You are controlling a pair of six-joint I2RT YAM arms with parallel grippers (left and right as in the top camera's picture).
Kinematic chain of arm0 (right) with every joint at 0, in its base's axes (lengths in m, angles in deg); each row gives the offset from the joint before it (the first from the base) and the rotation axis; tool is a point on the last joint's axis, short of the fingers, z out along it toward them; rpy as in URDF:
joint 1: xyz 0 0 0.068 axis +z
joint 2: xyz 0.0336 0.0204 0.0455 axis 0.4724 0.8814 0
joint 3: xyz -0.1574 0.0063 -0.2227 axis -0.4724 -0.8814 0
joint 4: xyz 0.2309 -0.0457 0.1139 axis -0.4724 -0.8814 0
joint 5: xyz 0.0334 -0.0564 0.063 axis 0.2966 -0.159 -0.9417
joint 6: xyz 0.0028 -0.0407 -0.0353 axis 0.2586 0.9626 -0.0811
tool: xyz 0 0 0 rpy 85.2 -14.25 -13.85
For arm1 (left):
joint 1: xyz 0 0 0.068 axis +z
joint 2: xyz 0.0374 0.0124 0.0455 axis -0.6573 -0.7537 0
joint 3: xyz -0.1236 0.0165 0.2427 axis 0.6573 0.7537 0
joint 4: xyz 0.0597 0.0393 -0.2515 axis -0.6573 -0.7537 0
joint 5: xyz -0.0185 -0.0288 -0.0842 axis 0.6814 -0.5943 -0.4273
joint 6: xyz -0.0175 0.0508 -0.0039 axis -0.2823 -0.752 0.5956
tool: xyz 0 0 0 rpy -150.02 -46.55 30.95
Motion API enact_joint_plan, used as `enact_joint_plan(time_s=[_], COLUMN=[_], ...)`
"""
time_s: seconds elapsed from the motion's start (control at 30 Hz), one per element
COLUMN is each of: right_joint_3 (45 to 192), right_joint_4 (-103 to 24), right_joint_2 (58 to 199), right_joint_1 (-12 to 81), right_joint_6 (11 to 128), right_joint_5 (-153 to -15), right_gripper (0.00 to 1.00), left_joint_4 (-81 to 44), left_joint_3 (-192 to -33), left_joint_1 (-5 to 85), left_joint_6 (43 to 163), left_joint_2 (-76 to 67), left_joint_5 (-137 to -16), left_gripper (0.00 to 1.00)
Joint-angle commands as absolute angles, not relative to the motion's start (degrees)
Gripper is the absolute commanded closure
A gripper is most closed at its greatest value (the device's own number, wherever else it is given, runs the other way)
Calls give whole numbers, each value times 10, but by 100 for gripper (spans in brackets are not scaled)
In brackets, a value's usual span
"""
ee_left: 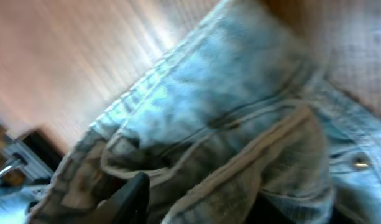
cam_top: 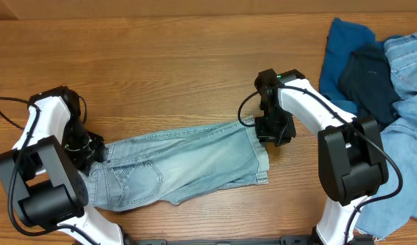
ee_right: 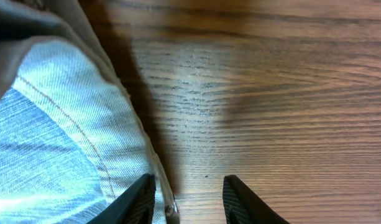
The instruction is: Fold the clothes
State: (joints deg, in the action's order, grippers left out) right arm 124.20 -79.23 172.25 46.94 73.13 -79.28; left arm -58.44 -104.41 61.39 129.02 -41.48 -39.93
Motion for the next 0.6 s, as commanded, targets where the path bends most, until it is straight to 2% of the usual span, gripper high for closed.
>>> enact_joint_plan(time_s=[0.0,0.1,0.13,0.2,0.33,0.57], right_joint_3=[1243,1243,1243,1243,1243,1243], right_joint_4=[-791,-791,-792,-791,-791,-787], right_joint_2=[1724,1724,1724,1724,1724,1724], right_joint_1=[469,469,469,469,469,469], right_joint_6=[750,751,752,755,757,758], right_joint_5=[-809,-809,-809,-809,-809,-809], right_gripper=[61,60,61,60,60,61], left_joint_4=[-611,-597,-579,-558,-556,-499], left_joint_3=[-1041,-1020,-1010,-1001,-1001,-986], left_joint_1=[617,618,618,618,622,625], left_joint_6=[1328,1361,1370,1368,1403,1416], left_joint_2=[-418,-418,-418,-418,-418,-418], left_joint_5=[-334,-302,-298,-297,-269,-243], left_gripper=[48,47,41,23,6,9])
